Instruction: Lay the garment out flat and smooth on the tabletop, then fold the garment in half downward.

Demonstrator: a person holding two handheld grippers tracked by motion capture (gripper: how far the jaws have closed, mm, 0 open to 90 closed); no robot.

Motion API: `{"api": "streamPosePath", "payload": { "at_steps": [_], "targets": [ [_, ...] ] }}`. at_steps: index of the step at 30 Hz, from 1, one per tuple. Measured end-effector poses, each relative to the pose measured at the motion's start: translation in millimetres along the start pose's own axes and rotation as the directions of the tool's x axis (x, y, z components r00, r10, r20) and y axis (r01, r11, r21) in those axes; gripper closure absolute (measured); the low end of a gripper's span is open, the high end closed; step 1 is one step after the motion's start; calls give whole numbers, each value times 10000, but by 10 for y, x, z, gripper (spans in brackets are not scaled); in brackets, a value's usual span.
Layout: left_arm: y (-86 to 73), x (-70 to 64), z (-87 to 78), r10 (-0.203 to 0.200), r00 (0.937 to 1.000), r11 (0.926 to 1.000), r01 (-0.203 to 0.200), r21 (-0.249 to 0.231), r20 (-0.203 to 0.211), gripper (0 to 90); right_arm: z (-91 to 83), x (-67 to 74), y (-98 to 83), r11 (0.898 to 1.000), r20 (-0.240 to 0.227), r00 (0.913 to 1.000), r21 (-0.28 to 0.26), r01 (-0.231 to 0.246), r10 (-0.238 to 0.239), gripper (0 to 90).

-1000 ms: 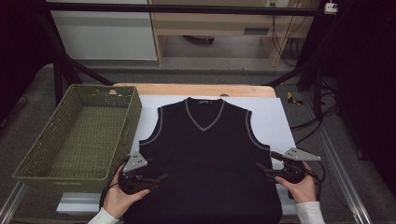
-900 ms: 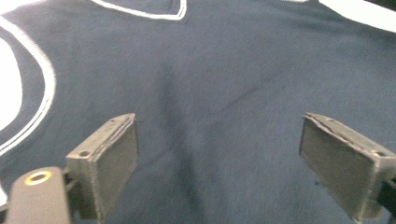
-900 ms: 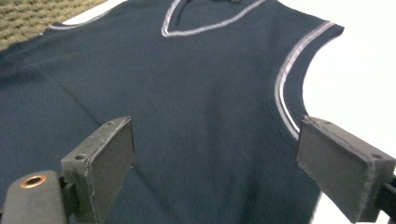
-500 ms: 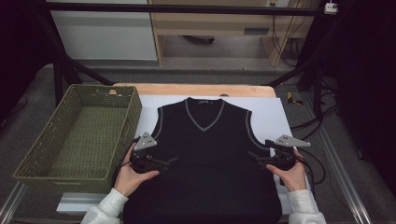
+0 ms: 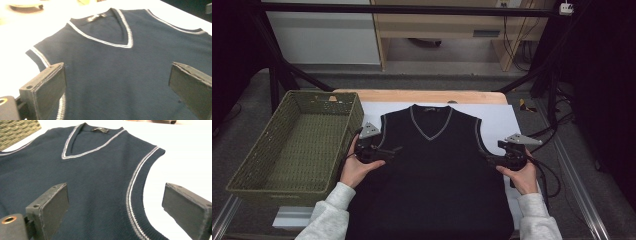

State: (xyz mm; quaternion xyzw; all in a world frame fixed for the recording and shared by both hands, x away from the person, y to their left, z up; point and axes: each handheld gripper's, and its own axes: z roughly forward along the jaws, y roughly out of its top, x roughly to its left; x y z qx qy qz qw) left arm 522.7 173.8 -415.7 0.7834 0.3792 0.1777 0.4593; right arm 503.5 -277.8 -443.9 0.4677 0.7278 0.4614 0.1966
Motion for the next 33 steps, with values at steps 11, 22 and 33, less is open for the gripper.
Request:
{"api": "streamPosePath", "payload": {
  "at_steps": [11,22,33],
  "targets": [
    [58,305,250,-92,9918,9989,149,435,-1271,49,236,-111,90,9993,353,9994,376,-28,15,152],
    [-74,553,444,-477,9832,9918,676,1088,-1762,204,463,-221,173,9973,682,9974,683,-277,231,200],
    [-226,770,588,-932,9714,9796,1287,1544,-2184,398,757,-342,128,9854,1081,9940,1703,-28,-159,348]
  ]
}}
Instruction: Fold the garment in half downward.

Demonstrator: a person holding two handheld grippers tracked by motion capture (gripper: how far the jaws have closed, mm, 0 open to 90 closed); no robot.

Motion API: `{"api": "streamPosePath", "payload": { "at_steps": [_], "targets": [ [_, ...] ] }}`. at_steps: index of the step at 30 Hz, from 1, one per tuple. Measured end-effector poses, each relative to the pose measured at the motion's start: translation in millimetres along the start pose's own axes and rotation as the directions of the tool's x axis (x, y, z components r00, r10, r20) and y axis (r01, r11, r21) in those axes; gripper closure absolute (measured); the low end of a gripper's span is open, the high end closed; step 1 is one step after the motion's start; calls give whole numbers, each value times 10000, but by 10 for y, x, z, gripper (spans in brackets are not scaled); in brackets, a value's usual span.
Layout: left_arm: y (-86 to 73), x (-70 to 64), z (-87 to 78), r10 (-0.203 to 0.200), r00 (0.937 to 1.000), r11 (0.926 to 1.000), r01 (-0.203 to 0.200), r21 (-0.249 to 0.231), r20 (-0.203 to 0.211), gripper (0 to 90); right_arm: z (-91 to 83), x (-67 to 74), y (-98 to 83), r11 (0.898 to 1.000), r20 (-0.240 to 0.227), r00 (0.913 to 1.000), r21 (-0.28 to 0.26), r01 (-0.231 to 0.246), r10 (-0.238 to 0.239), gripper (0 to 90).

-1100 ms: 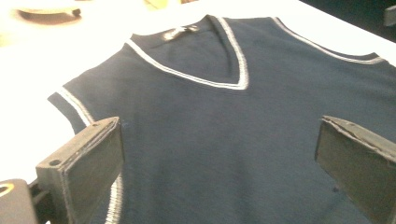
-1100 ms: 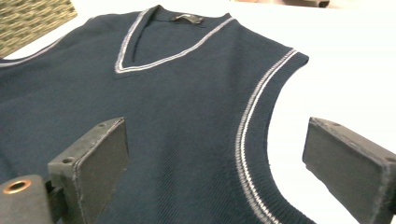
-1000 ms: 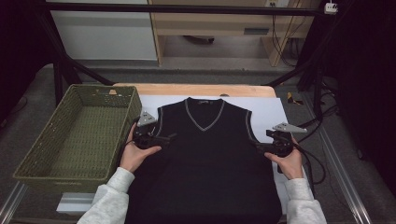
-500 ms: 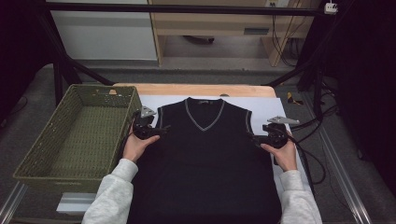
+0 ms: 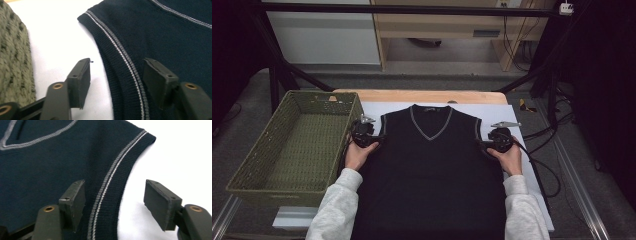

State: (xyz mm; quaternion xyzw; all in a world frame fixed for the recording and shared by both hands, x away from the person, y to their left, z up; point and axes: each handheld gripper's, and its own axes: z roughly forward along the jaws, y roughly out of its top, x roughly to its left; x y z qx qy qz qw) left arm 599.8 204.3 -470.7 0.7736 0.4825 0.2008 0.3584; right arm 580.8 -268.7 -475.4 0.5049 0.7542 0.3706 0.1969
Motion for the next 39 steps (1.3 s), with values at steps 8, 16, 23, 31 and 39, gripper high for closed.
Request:
{"api": "streamPosePath", "payload": {
  "at_steps": [8,16,23,31,39],
  "targets": [
    [-44,0,90,9,9996,10000,-9,-8,269,488,89,5,-5,9996,-198,9997,244,121,-116,459],
    [-37,30,82,-385,9985,9993,384,47,395,634,103,73,16,9982,-119,9992,460,382,-377,580],
    [-26,-22,69,-369,9980,9990,356,262,510,775,101,131,62,9958,-81,9997,883,232,-225,743],
    [-20,-31,55,-527,9971,9983,513,282,544,814,92,150,67,9953,-205,9997,957,-144,164,810],
    [92,-94,-120,-285,9990,9995,290,-137,352,822,-14,128,111,9976,-421,9985,605,-326,352,816]
  ]
}}
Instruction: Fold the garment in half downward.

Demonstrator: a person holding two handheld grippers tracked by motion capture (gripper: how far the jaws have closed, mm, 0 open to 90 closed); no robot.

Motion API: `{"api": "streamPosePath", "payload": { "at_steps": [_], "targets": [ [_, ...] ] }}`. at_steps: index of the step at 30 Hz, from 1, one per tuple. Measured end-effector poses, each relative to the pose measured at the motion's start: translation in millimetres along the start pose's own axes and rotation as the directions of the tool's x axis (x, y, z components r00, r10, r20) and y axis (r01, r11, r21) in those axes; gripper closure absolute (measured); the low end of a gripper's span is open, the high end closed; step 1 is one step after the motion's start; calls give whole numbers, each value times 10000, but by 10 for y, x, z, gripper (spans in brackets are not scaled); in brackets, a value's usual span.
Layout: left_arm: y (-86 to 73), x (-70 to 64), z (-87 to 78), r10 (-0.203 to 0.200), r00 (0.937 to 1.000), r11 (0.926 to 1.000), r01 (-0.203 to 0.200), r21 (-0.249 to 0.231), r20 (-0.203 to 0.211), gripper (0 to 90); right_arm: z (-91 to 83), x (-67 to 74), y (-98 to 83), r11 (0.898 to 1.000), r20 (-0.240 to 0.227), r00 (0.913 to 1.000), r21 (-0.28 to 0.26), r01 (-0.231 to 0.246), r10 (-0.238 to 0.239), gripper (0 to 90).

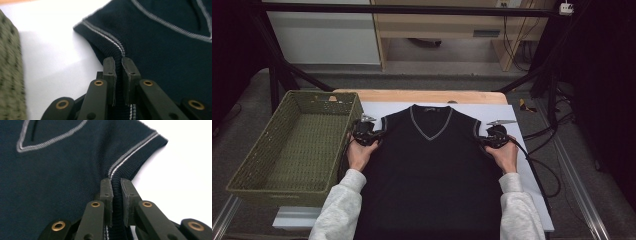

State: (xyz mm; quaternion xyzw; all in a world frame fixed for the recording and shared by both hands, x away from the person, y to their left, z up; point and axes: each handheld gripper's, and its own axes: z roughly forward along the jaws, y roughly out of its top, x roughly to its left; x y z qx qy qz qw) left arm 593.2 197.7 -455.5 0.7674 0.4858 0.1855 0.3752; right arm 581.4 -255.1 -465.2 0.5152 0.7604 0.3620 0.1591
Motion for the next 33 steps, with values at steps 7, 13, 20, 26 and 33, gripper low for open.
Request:
{"api": "streamPosePath", "payload": {
  "at_steps": [7,13,20,26,33],
  "targets": [
    [115,-57,-248,117,9999,9993,-114,-365,94,823,-263,2,65,9980,-249,9997,-635,65,-81,816],
    [152,-136,-498,230,9994,9981,-215,-585,256,823,-531,58,103,9938,-455,9984,-1082,270,-321,817],
    [135,-276,-882,596,9967,9943,-543,-919,554,823,-870,186,104,9875,-676,9962,-1513,443,-550,816],
    [76,-382,-1175,783,9919,9917,-672,-1100,998,823,-1169,288,13,9837,-799,9936,-1673,655,-798,816],
    [-111,-413,-1532,837,9871,9907,-676,-1185,1365,823,-1469,394,-201,9822,-1037,9907,-1749,692,-883,815]
  ]
}}
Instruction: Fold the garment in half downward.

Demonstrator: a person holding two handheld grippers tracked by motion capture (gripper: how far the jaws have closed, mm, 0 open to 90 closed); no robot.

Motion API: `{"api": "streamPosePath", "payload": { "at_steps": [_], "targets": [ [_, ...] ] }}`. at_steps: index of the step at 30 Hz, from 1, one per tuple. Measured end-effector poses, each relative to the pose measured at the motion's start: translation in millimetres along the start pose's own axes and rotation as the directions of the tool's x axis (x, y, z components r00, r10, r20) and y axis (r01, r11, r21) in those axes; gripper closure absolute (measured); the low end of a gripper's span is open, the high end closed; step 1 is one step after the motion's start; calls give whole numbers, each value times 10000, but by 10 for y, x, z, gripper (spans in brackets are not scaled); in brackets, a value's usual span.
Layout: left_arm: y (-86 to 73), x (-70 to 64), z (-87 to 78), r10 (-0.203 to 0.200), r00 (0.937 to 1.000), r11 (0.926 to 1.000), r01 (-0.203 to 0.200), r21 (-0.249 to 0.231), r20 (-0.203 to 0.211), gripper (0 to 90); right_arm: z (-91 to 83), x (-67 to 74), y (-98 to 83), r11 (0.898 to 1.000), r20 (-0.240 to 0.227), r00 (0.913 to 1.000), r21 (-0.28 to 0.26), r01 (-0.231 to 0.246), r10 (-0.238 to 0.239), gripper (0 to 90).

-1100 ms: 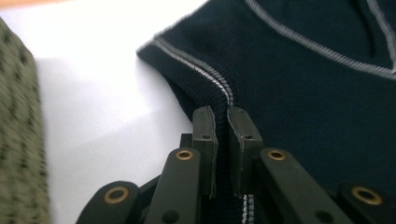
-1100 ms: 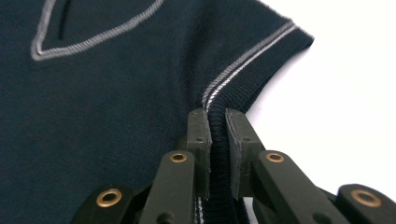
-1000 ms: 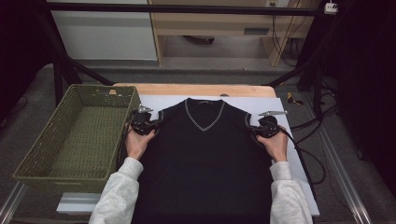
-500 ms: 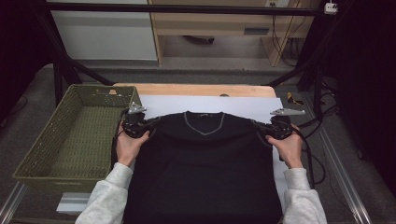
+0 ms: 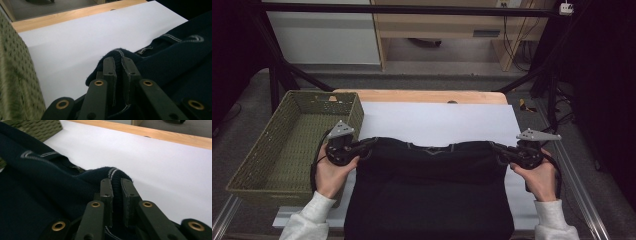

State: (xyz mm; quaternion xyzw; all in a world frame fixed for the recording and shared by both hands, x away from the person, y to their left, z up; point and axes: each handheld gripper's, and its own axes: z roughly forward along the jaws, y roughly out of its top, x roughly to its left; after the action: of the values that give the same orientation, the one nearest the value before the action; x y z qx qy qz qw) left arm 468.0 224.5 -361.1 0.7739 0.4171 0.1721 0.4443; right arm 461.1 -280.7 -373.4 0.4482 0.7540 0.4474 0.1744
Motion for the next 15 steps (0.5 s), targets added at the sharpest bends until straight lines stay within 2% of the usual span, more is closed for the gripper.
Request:
{"api": "streamPosePath", "payload": {
  "at_steps": [5,10,15],
  "targets": [
    [-160,-67,-218,-74,9993,10000,75,-25,368,823,-170,159,-151,9999,-266,9995,7,167,-167,814],
    [-359,-205,-383,33,9978,10000,-31,-22,659,822,-302,280,-349,9998,-454,9989,199,90,-81,812],
    [-582,-341,-447,180,9967,9984,-222,521,791,820,-385,393,-590,9976,-597,9982,695,81,-39,809]
  ]
}}
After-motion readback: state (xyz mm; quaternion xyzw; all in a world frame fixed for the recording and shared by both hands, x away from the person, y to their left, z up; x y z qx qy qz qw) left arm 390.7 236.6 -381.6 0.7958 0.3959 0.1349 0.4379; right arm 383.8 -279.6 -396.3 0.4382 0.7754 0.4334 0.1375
